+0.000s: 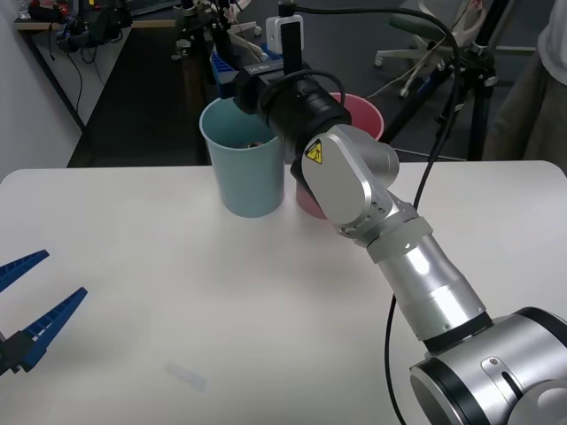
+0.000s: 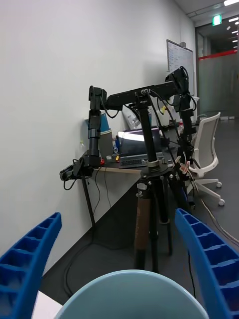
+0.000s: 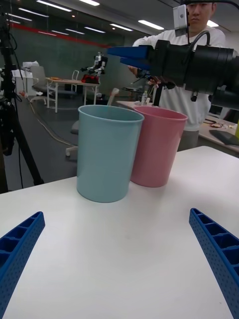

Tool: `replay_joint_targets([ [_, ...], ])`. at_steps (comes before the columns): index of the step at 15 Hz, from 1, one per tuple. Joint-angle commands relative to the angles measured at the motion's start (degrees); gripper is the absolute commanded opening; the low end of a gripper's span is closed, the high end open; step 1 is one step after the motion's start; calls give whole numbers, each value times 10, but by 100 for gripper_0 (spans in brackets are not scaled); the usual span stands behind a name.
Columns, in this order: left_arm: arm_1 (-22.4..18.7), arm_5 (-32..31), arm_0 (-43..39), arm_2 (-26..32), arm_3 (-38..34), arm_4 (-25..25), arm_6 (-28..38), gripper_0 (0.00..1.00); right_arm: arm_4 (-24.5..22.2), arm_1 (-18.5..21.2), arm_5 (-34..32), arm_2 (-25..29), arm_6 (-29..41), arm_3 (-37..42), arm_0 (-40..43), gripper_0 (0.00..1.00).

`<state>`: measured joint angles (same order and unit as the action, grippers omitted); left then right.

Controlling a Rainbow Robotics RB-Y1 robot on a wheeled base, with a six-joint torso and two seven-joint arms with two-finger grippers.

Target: Grasp the object on the table and drop it into the matching bin: aluminum can to the light blue bin, PET bottle to the pink bin.

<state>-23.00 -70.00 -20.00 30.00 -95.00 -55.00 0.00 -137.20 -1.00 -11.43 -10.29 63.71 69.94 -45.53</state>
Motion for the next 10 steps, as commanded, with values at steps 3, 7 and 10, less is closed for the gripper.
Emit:
replay_joint_targets([
  [3, 0, 0, 0, 0, 0, 0, 0, 100, 0, 0, 3, 1, -3, 0, 1, 100],
  [7, 0, 0, 0, 0, 0, 0, 0, 100, 4, 6, 6, 0, -22, 6, 9, 100],
  [10, 0, 0, 0, 0, 0, 0, 0, 100, 11, 20, -3, -5, -39, 60, 46, 100],
])
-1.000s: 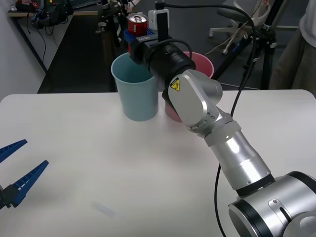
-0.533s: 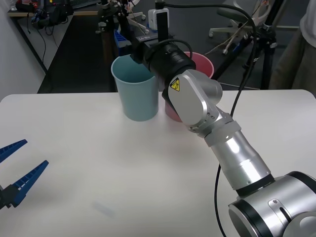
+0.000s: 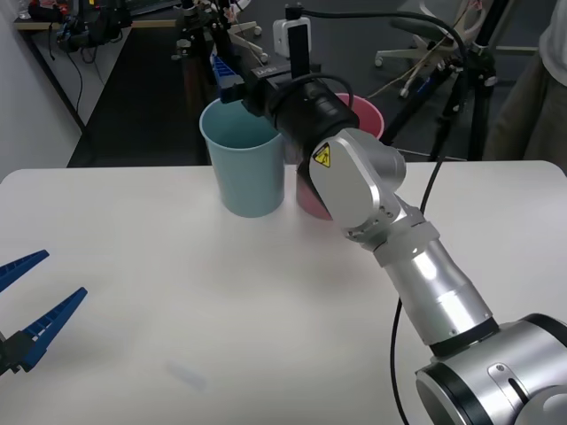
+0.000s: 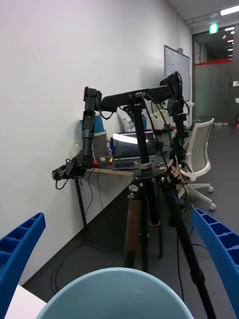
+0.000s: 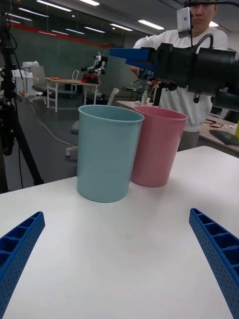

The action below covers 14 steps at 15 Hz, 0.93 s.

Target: Grasp the object on the table and drop it into the matching bin: aluminum can to the light blue bin, PET bottle to the pink bin.

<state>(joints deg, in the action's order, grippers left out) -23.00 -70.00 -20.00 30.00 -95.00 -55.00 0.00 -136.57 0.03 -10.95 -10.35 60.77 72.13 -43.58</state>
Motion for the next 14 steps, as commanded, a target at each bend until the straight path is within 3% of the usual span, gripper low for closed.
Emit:
replay_joint_targets([
  [1, 0, 0, 0, 0, 0, 0, 0, 100, 8, 15, -23, -6, -14, 67, 46, 100],
  [3, 0, 0, 0, 0, 0, 0, 0, 100, 16, 31, -54, -6, -25, 137, 96, 100],
  [6, 0, 0, 0, 0, 0, 0, 0, 100, 102, 75, -95, -6, -87, 241, 175, 100],
  [10, 0, 0, 0, 0, 0, 0, 0, 100, 272, 160, -125, 9, -211, 360, 302, 100],
  [14, 0, 0, 0, 0, 0, 0, 0, 100, 451, 207, -228, 107, -370, 420, 415, 100],
])
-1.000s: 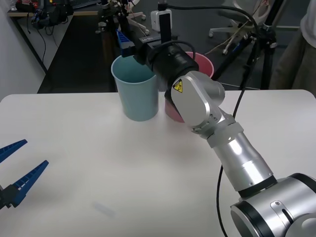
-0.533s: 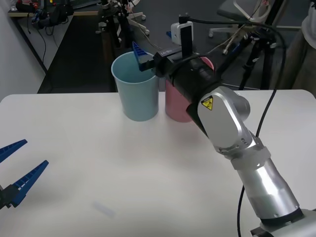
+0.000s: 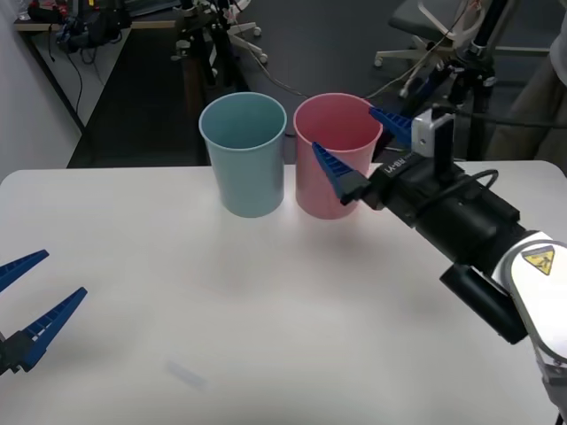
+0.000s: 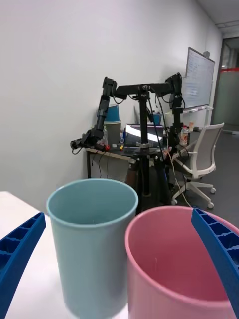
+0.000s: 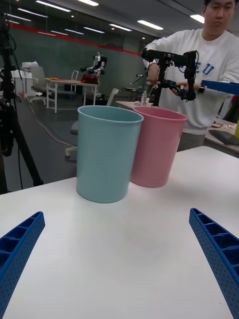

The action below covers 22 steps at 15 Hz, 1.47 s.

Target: Grasp the object on the table and drop it into the matching bin: aluminum can to the light blue bin, PET bottle to the pink bin.

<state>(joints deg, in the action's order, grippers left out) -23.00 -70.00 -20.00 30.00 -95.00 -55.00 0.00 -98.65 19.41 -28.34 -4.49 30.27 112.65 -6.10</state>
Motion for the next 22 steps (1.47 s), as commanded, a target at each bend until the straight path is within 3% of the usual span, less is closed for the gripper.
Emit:
replay_joint_targets([
  [1, 0, 0, 0, 0, 0, 0, 0, 100, 107, 18, -85, 77, -97, 16, 57, 100],
  [7, 0, 0, 0, 0, 0, 0, 0, 100, 260, 20, -298, 268, -227, -14, 161, 100],
  [11, 0, 0, 0, 0, 0, 0, 0, 100, 333, 21, -400, 348, -256, -78, 206, 100],
  [16, 0, 0, 0, 0, 0, 0, 0, 100, 363, 32, -414, 393, -258, -93, 264, 100],
  [22, 0, 0, 0, 0, 0, 0, 0, 100, 369, 31, -412, 391, -258, -101, 278, 100],
])
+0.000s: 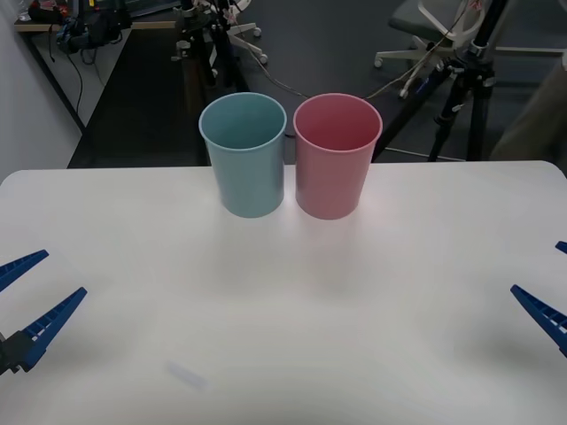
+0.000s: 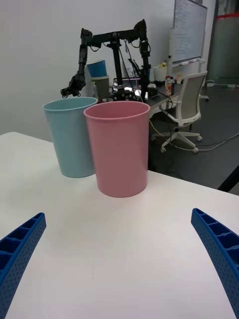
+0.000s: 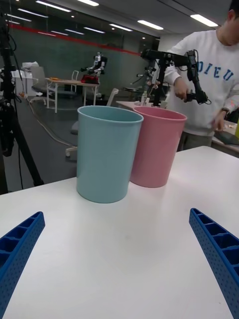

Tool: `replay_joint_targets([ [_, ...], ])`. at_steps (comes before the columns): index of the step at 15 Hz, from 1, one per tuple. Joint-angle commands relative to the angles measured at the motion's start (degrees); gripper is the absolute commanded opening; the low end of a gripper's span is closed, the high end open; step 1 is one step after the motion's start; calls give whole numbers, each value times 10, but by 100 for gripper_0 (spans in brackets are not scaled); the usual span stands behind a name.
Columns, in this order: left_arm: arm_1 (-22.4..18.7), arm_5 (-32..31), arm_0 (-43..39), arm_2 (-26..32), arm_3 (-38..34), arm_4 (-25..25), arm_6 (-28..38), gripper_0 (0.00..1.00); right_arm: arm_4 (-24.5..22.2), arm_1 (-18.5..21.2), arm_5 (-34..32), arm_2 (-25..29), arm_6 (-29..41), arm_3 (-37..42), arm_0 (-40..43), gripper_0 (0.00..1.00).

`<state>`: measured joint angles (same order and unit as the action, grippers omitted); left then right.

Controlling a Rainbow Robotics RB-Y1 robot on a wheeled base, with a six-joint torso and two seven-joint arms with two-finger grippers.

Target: Grasp the object on the table and drop it into the matching bin: aluminum can to the light blue bin, PET bottle to the pink bin.

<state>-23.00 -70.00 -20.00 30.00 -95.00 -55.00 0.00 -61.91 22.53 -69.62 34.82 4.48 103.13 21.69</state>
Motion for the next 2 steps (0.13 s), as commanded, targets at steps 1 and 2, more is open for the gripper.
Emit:
replay_joint_targets([
  [1, 0, 0, 0, 0, 0, 0, 0, 100, 1, 0, 1, -2, 0, -6, 0, 100],
  [2, 0, 0, 0, 0, 0, 0, 0, 100, 1, 0, 1, -2, 0, -6, 0, 100],
])
